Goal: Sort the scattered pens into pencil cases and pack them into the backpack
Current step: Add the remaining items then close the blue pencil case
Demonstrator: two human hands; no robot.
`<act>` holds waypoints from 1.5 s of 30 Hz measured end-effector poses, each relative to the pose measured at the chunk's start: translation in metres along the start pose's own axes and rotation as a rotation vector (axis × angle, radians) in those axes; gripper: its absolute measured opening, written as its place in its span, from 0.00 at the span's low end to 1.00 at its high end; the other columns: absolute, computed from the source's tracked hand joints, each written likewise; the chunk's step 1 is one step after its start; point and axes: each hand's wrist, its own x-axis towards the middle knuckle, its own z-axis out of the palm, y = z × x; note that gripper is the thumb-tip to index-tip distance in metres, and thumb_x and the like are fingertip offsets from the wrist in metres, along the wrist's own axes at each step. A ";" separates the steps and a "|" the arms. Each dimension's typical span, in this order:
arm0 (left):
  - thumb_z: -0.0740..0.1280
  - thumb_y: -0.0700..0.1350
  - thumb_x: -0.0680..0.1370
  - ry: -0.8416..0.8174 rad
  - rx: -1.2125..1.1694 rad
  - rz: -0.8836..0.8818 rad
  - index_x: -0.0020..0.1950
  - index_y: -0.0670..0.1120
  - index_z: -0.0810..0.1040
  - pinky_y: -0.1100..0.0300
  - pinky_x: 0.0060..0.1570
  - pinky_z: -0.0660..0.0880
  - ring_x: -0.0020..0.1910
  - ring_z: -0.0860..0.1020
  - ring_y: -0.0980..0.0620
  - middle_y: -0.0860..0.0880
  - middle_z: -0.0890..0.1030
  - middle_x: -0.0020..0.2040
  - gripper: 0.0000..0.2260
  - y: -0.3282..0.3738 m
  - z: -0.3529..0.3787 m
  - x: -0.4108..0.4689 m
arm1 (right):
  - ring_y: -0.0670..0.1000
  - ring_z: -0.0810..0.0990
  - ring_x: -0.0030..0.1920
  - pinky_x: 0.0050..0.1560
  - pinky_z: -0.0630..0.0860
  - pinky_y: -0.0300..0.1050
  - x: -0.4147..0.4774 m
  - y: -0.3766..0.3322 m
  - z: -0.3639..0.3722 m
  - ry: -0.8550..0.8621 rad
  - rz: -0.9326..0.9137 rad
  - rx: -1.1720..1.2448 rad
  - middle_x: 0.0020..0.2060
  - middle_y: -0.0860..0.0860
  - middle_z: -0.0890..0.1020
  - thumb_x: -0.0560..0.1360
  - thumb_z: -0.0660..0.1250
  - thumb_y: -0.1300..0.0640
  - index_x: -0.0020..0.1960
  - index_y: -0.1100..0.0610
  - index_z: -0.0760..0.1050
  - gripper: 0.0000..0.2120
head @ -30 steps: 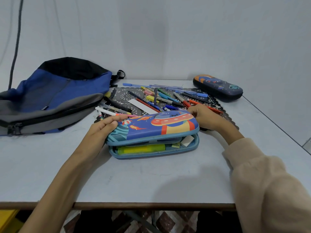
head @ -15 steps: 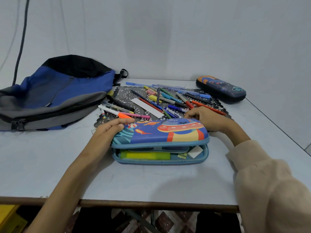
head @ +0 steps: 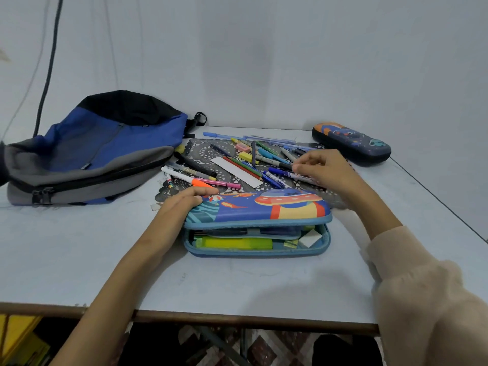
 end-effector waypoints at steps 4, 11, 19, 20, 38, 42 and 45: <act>0.60 0.47 0.73 -0.015 -0.010 -0.022 0.57 0.50 0.82 0.34 0.65 0.69 0.60 0.79 0.39 0.44 0.82 0.58 0.16 -0.005 -0.004 0.006 | 0.43 0.77 0.39 0.41 0.72 0.39 -0.019 -0.045 0.012 -0.202 -0.115 -0.057 0.41 0.47 0.82 0.76 0.68 0.47 0.48 0.51 0.82 0.09; 0.55 0.36 0.83 -0.027 -0.013 0.021 0.54 0.45 0.82 0.38 0.66 0.69 0.58 0.79 0.39 0.40 0.83 0.55 0.15 -0.009 -0.022 0.019 | 0.47 0.69 0.69 0.72 0.63 0.51 -0.040 -0.077 0.049 -0.617 -0.177 -0.456 0.70 0.42 0.71 0.77 0.52 0.33 0.72 0.40 0.67 0.26; 0.68 0.27 0.74 -0.177 0.616 0.242 0.47 0.60 0.80 0.70 0.47 0.75 0.46 0.80 0.64 0.67 0.82 0.46 0.24 -0.004 -0.035 0.031 | 0.49 0.68 0.71 0.67 0.67 0.56 -0.045 -0.074 0.054 -0.564 -0.184 -0.655 0.70 0.42 0.70 0.72 0.44 0.25 0.71 0.29 0.60 0.30; 0.69 0.28 0.73 -0.169 0.661 0.262 0.45 0.62 0.79 0.72 0.45 0.74 0.46 0.79 0.65 0.69 0.81 0.45 0.25 -0.003 -0.035 0.033 | 0.49 0.69 0.70 0.66 0.68 0.56 -0.045 -0.073 0.054 -0.557 -0.189 -0.667 0.69 0.42 0.71 0.72 0.43 0.25 0.71 0.29 0.60 0.29; 0.72 0.42 0.69 0.151 0.812 0.283 0.44 0.47 0.87 0.58 0.43 0.75 0.36 0.78 0.69 0.57 0.83 0.34 0.07 0.007 -0.033 0.021 | 0.47 0.65 0.72 0.68 0.63 0.52 -0.053 -0.078 0.050 -0.564 -0.100 -0.616 0.72 0.39 0.67 0.65 0.48 0.20 0.70 0.27 0.60 0.34; 0.74 0.35 0.71 0.262 0.857 0.233 0.38 0.54 0.83 0.58 0.42 0.74 0.33 0.79 0.57 0.52 0.83 0.34 0.12 0.008 -0.036 -0.002 | 0.48 0.66 0.71 0.64 0.63 0.51 -0.055 -0.081 0.049 -0.556 -0.080 -0.589 0.70 0.41 0.69 0.67 0.52 0.22 0.68 0.26 0.62 0.30; 0.75 0.38 0.71 0.331 0.786 0.174 0.36 0.62 0.78 0.66 0.40 0.73 0.36 0.81 0.57 0.60 0.82 0.32 0.18 0.006 -0.033 -0.028 | 0.46 0.67 0.70 0.60 0.64 0.49 -0.056 -0.083 0.049 -0.531 -0.092 -0.589 0.70 0.40 0.70 0.68 0.54 0.23 0.68 0.28 0.64 0.29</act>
